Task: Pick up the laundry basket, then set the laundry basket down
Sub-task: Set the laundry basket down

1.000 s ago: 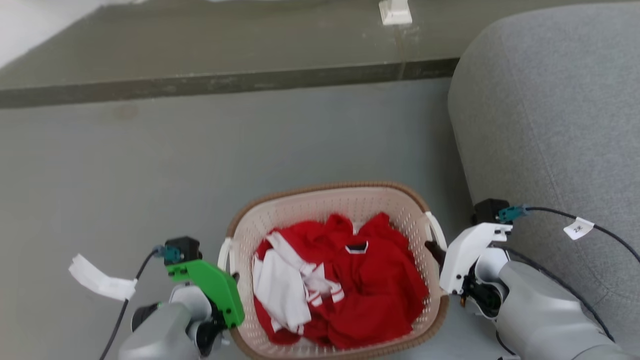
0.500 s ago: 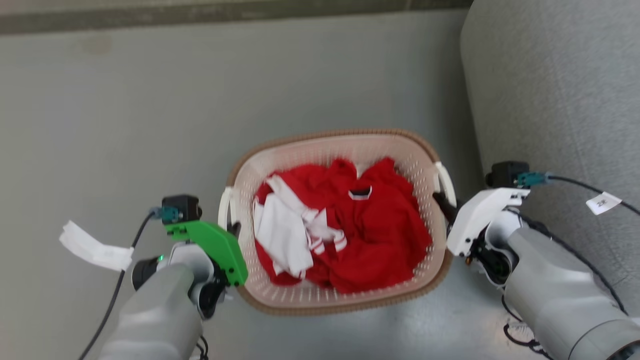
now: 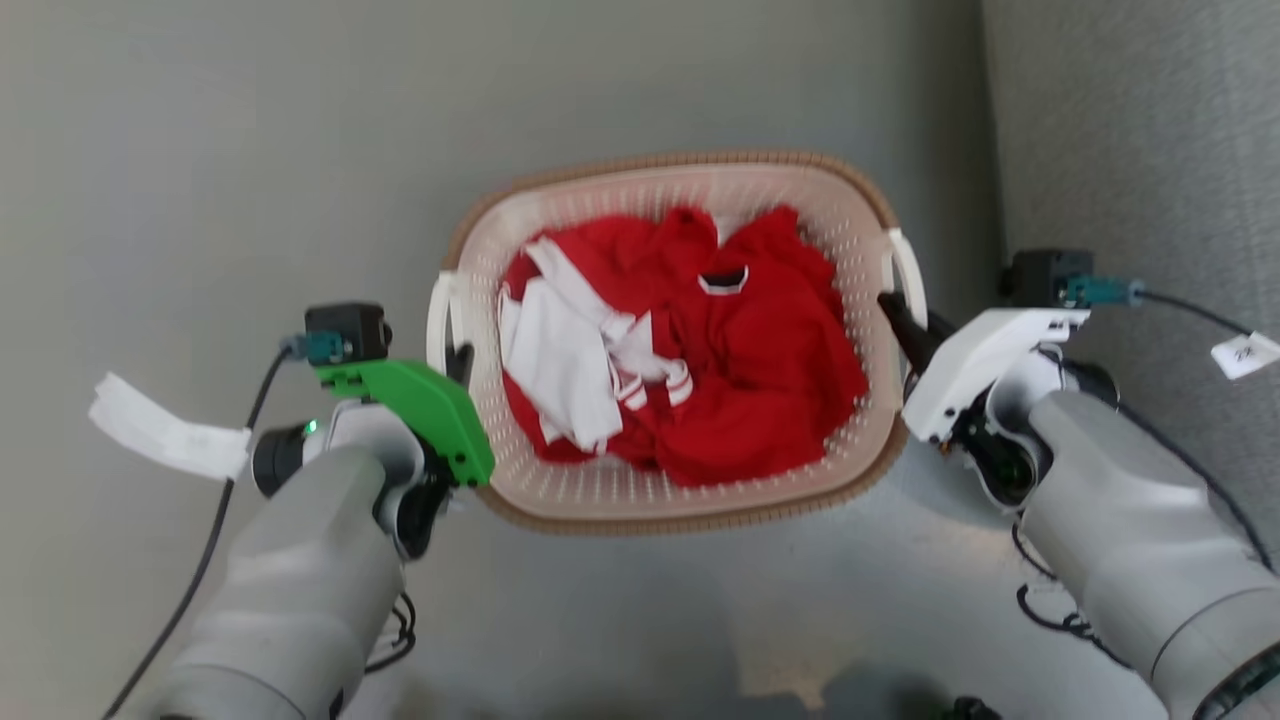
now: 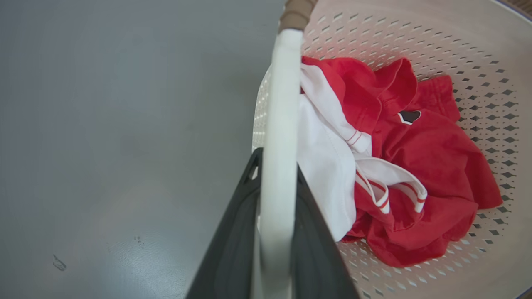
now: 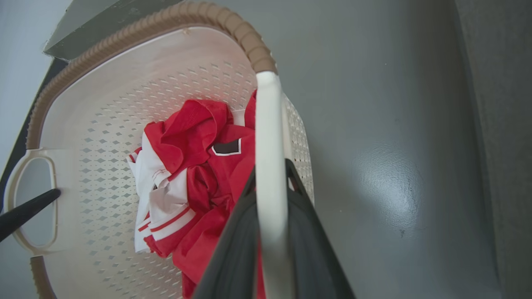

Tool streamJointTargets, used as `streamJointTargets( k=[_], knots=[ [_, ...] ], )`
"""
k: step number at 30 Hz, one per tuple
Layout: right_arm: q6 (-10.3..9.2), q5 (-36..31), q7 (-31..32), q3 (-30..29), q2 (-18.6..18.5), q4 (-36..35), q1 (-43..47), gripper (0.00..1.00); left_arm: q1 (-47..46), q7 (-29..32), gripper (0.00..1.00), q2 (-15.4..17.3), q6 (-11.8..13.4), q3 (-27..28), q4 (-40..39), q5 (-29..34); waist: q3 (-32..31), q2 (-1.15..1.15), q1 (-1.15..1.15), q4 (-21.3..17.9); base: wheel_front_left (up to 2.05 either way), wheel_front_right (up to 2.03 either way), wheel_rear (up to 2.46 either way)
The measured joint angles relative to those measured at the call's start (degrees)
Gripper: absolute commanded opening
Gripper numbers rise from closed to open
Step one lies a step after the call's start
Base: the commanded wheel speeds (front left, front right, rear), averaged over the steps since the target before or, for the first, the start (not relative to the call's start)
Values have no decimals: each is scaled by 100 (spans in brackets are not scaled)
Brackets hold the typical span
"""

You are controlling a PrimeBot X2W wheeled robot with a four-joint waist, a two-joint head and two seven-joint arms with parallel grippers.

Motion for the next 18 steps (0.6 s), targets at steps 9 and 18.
streamJointTargets(
  k=[9, 18],
  knots=[
    [0, 15, -187, 30, -121, -114, -316, 0, -420, -92, 0, 2, 97, -53, -83, 31, 706, 0, 0, 7, 0, 0, 0],
    [0, 57, -310, 79, -180, -182, -603, 0, -723, -175, 0, 11, 119, -135, -99, 31, 1357, 0, 1, 6, 0, 0, 0]
  ],
)
